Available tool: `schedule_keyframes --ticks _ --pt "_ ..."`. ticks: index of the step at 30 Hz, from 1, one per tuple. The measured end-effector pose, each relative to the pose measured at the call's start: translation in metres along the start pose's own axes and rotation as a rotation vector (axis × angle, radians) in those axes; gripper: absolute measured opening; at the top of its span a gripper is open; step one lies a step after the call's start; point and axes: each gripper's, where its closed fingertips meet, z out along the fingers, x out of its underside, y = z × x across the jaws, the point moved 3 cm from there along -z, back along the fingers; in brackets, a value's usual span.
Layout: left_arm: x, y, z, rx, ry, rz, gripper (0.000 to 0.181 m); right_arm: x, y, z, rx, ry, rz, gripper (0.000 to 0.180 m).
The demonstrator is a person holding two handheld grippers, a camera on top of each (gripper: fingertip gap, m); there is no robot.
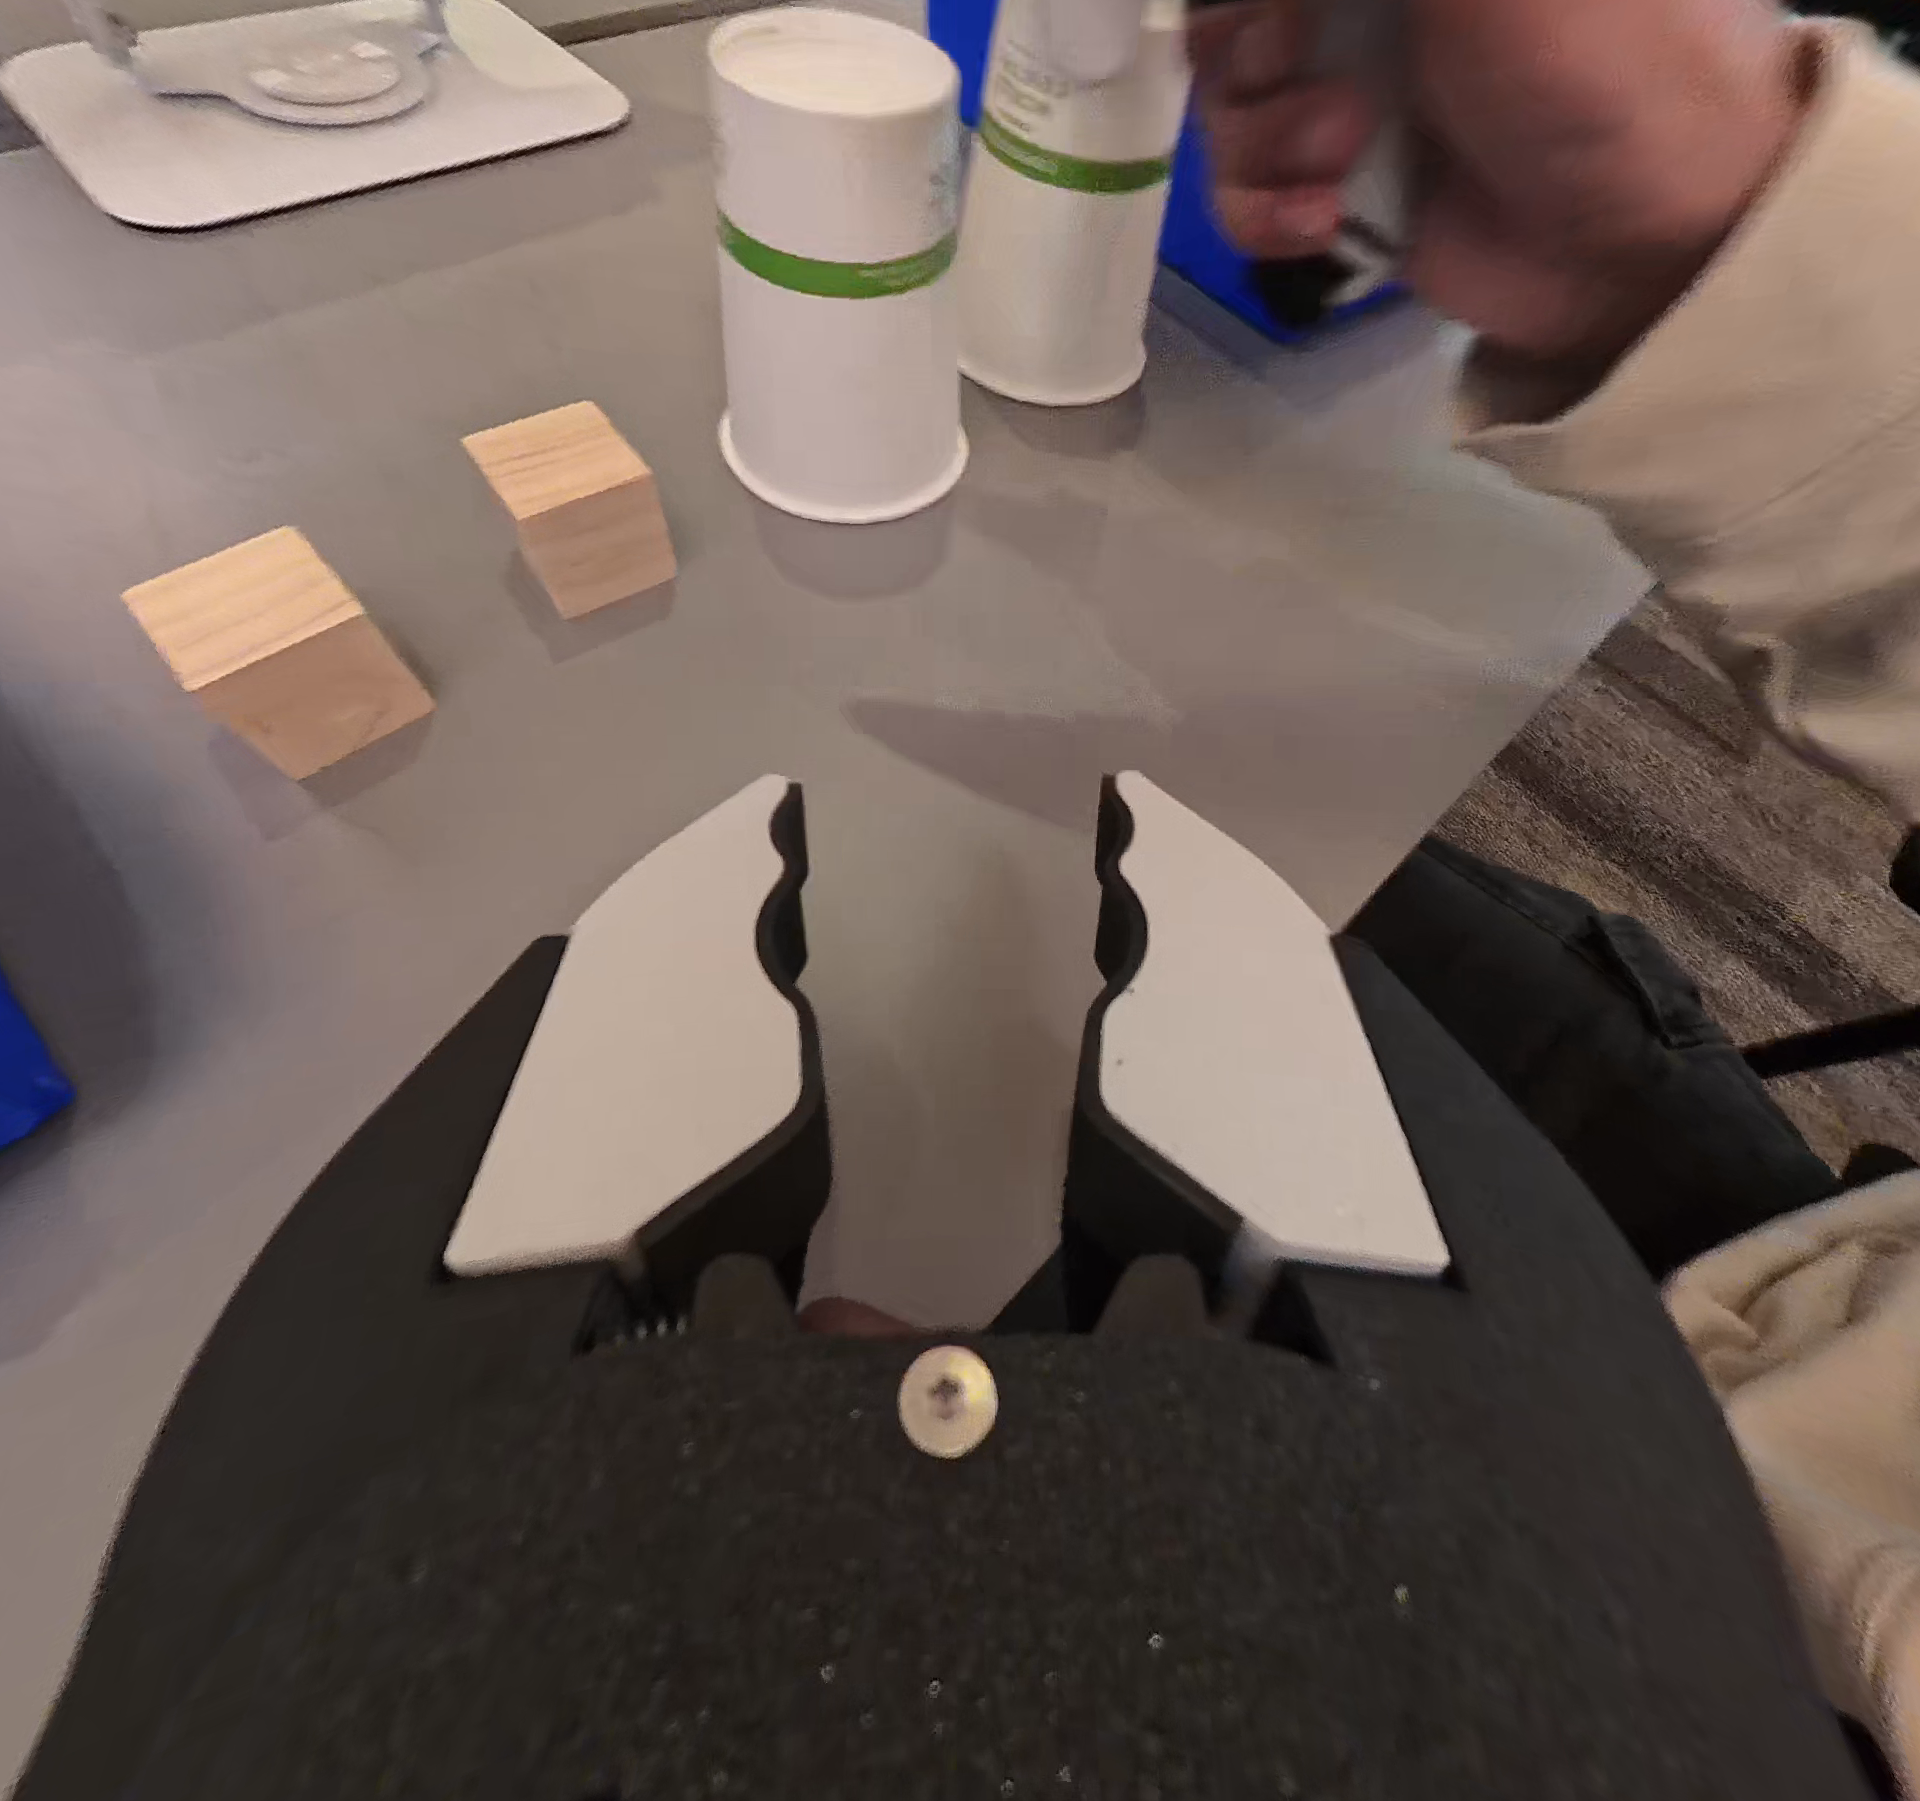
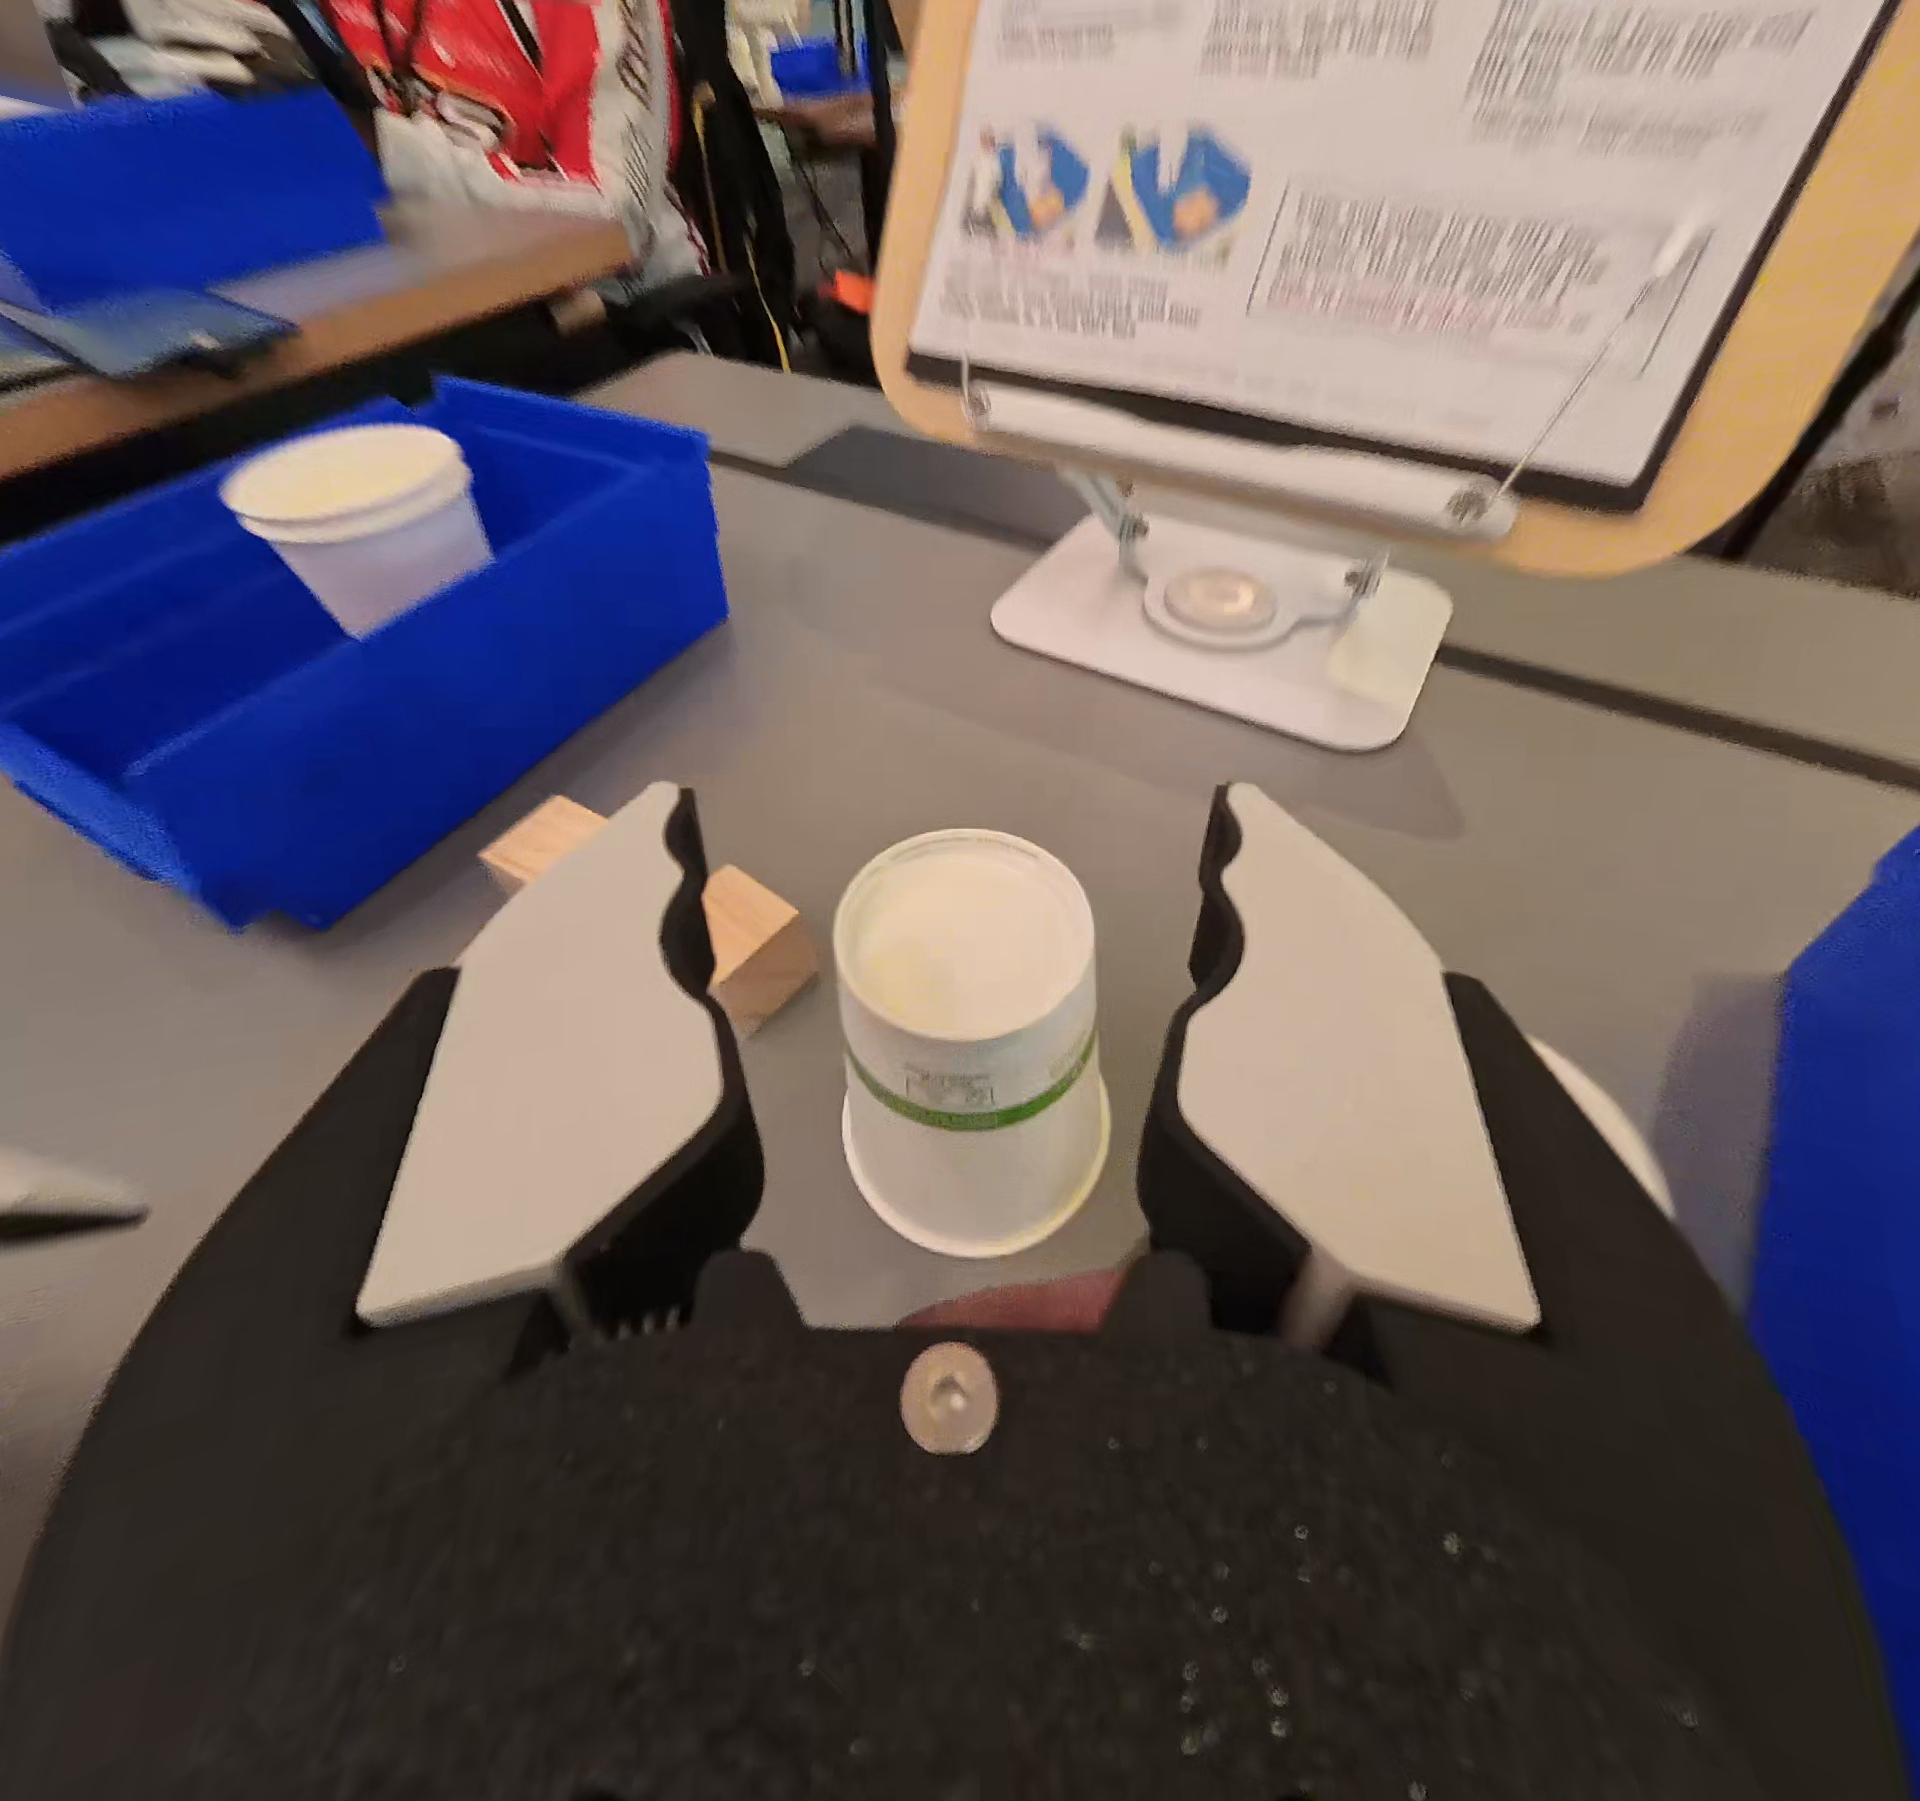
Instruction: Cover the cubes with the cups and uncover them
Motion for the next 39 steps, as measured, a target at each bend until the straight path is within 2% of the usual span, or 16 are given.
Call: schedule_keyframes --ticks 3,7,10,14,18,21,24,27,31,37,39 --pt "-0.003 0.009 -0.008 -0.023 -0.025 -0.014 0.054 -0.006 0.006 -0.054 -0.075 -0.078 0.0 0.087" --pt "-0.005 0.022 -0.018 -0.085 -0.04 -0.033 0.055 0.068 0.034 -0.098 -0.344 -0.034 0.231 0.086" --pt "-0.005 0.025 -0.02 -0.107 -0.045 -0.06 0.053 0.109 0.034 -0.124 -0.382 -0.079 0.354 0.079" --pt "-0.003 0.031 -0.022 -0.152 0.001 -0.044 0.052 0.113 0.038 -0.15 -0.422 -0.138 0.329 0.078" --pt "-0.044 0.079 -0.041 -0.264 0.058 0.046 0.048 0.115 0.045 -0.153 -0.506 -0.205 0.342 0.07" --pt "-0.086 0.154 -0.061 -0.458 0.193 0.209 0.037 0.122 0.049 -0.145 -0.574 -0.168 0.412 0.071" --pt "-0.098 0.216 -0.058 -0.423 0.451 0.252 0.039 0.12 0.051 -0.146 -0.615 -0.165 0.438 0.069" --pt "-0.095 0.256 -0.049 -0.365 0.66 0.252 0.039 0.119 0.052 -0.148 -0.623 -0.168 0.424 0.067" --pt "-0.078 0.28 -0.036 -0.307 0.84 0.272 0.032 0.121 0.049 -0.148 -0.627 -0.153 0.438 0.066" --pt "-0.075 0.286 -0.025 -0.233 0.83 0.24 0.004 0.12 0.045 -0.153 -0.633 -0.163 0.471 0.065" --pt "-0.076 0.288 -0.025 -0.232 0.824 0.245 0.004 0.12 0.045 -0.153 -0.633 -0.162 0.472 0.064"
